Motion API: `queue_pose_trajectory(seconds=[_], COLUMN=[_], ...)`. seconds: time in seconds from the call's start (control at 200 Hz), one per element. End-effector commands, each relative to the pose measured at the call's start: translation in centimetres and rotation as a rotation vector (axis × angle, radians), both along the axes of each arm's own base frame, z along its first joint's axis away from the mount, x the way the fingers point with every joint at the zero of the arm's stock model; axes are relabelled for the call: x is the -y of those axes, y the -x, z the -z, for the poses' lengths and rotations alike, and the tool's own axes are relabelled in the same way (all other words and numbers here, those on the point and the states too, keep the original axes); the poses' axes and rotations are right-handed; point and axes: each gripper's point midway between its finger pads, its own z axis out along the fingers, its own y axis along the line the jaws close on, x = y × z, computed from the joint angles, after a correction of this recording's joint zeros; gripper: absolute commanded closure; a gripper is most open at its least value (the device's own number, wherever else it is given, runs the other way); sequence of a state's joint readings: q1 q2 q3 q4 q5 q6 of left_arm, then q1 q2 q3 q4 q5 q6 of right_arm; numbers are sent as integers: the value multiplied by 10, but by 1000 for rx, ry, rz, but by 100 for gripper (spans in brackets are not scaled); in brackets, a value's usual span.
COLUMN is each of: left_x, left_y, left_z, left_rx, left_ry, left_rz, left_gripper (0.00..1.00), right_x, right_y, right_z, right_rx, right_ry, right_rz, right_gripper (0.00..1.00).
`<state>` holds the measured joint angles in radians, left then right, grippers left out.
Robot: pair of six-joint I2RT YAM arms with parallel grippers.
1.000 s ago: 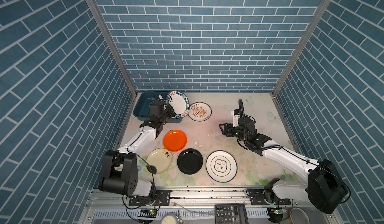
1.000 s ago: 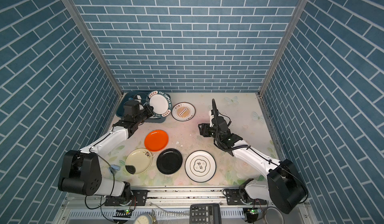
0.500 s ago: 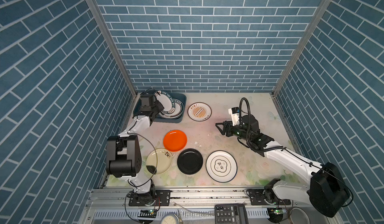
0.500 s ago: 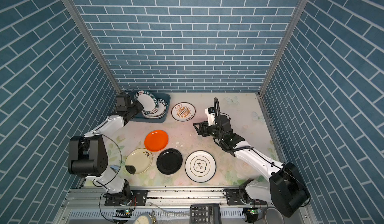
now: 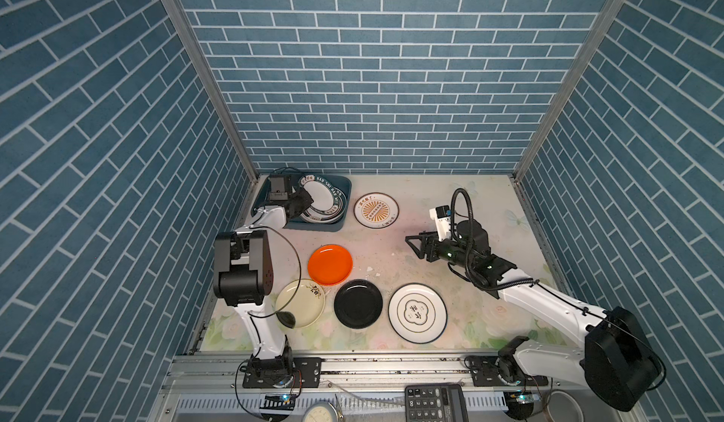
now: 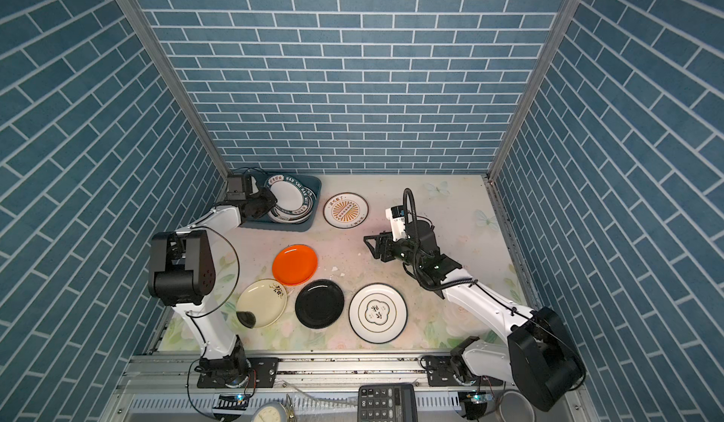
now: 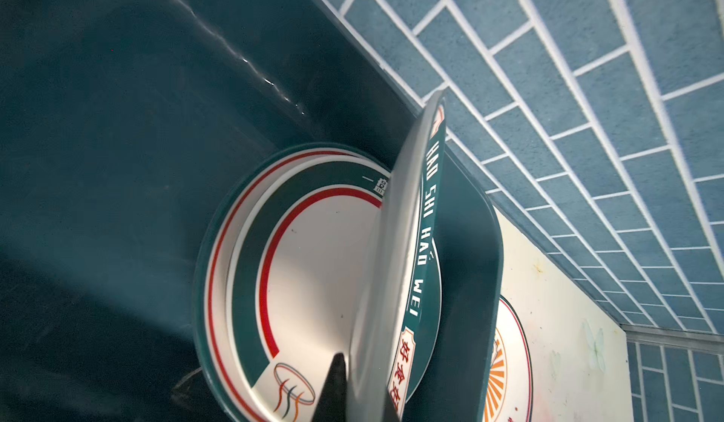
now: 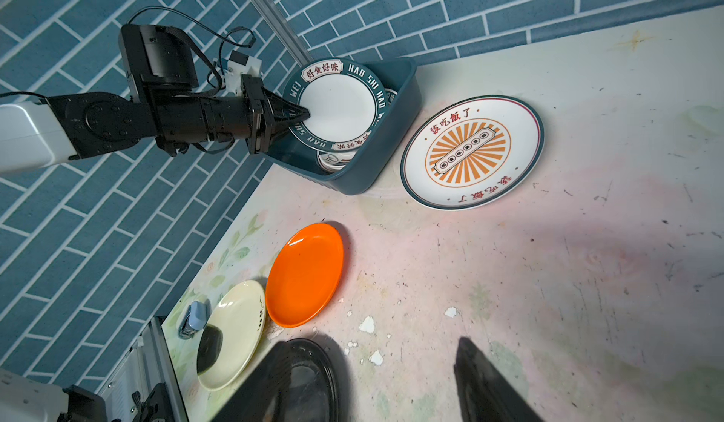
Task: Place the plates into the plastic bin on the countertop
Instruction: 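Carry the HAO SHI plate into the teal bin with the left gripper and release, then withdraw the left gripper from the bin while the right gripper reaches the sunburst plate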
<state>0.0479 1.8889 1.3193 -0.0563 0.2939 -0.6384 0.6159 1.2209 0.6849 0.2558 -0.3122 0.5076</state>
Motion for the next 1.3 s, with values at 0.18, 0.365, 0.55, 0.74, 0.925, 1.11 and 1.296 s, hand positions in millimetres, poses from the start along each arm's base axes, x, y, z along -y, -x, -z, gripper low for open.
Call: queue_pose_trajectory(seconds=[0.18,0.365,0.55,0.74,0.925,1.11,1.296], left_x=[8,9,12,9,8,15,19], left_y=[-4,1,9,24,48,72,96], left_z=[-7,-22,-36,-48,-73,-77,-68], left_rx=[6,25,22,-1,93,155,155], left_ry=[-52,-156,-251,-372,-395,-323,-263], left_rz=[97,119,143,123,58,53,49], left_gripper=[51,26,0,0,0,0,0], right_x=[3,7,7,4,5,11,16], right_y=[-2,-5,-11,-20,-32,-53,-77], right_z=[-5,-1,3,12,21,28,35], right_rx=[29,11,-16,-76,-147,-227,-280], right_ry=[-1,24,27,19,1,-16,-15], right_rz=[14,44,68,94,121,156,184], right_gripper=[33,33,33,34,34,34,34])
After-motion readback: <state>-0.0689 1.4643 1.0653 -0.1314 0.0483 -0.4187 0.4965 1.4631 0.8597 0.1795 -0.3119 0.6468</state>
